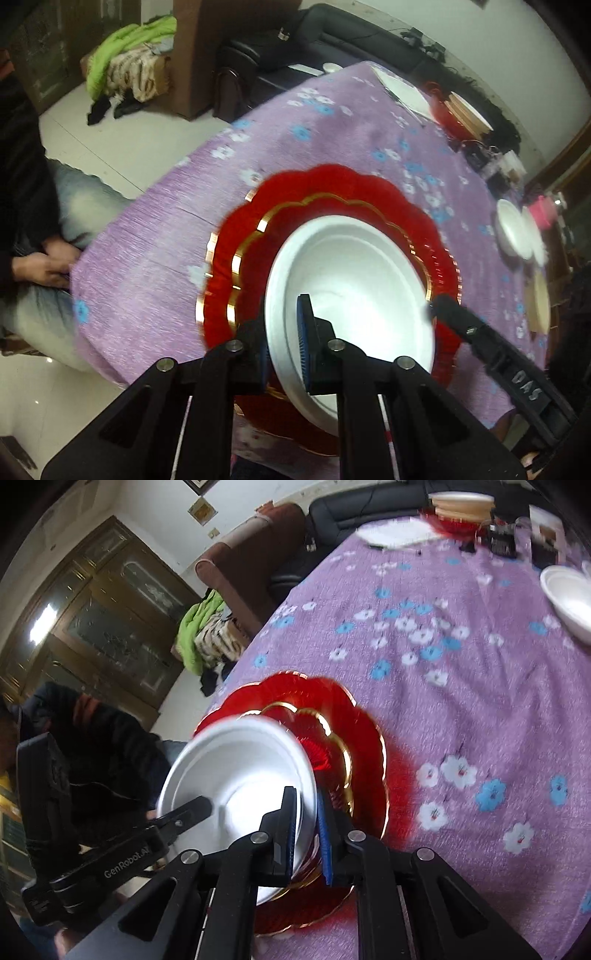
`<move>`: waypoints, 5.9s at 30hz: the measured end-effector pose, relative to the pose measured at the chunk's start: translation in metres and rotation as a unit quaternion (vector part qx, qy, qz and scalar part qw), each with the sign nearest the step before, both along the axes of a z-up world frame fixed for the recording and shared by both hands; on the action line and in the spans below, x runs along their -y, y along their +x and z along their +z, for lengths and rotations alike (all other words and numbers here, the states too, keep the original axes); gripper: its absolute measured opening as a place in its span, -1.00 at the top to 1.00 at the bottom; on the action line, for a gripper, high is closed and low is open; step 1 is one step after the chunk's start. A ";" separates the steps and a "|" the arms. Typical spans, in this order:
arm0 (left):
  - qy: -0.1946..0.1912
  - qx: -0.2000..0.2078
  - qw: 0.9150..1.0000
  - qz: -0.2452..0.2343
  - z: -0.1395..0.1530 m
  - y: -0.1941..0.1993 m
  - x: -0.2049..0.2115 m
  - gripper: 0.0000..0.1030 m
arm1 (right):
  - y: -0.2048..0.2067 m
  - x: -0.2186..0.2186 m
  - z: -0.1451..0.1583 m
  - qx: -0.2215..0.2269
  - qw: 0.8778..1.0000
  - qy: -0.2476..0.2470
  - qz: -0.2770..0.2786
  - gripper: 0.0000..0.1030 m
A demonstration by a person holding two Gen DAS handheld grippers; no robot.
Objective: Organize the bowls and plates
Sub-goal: 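Lower the white bowl onto the red plates and open both grippers, then move both grippers to the rim of the beige plastic bowl and close, then lift the beige bowl with both grippers and carry it over the stacked plates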
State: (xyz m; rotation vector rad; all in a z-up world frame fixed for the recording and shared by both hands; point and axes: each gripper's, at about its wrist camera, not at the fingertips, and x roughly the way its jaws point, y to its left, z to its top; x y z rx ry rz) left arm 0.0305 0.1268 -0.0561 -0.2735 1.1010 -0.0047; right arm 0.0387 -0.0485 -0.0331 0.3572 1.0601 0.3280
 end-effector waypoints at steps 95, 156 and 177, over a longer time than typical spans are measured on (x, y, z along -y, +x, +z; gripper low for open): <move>-0.034 -0.057 0.958 -0.281 -0.004 0.084 0.507 -0.08 | -0.065 0.518 -0.016 -0.024 0.923 0.146 -0.355 -0.21; -0.016 0.091 0.990 -0.107 0.078 -0.015 0.179 0.83 | -0.051 0.196 0.060 0.030 0.993 0.016 -0.112 0.71; 0.016 0.062 0.998 0.011 0.038 -0.004 0.013 0.82 | -0.010 -0.012 0.047 0.017 0.998 -0.045 0.035 0.71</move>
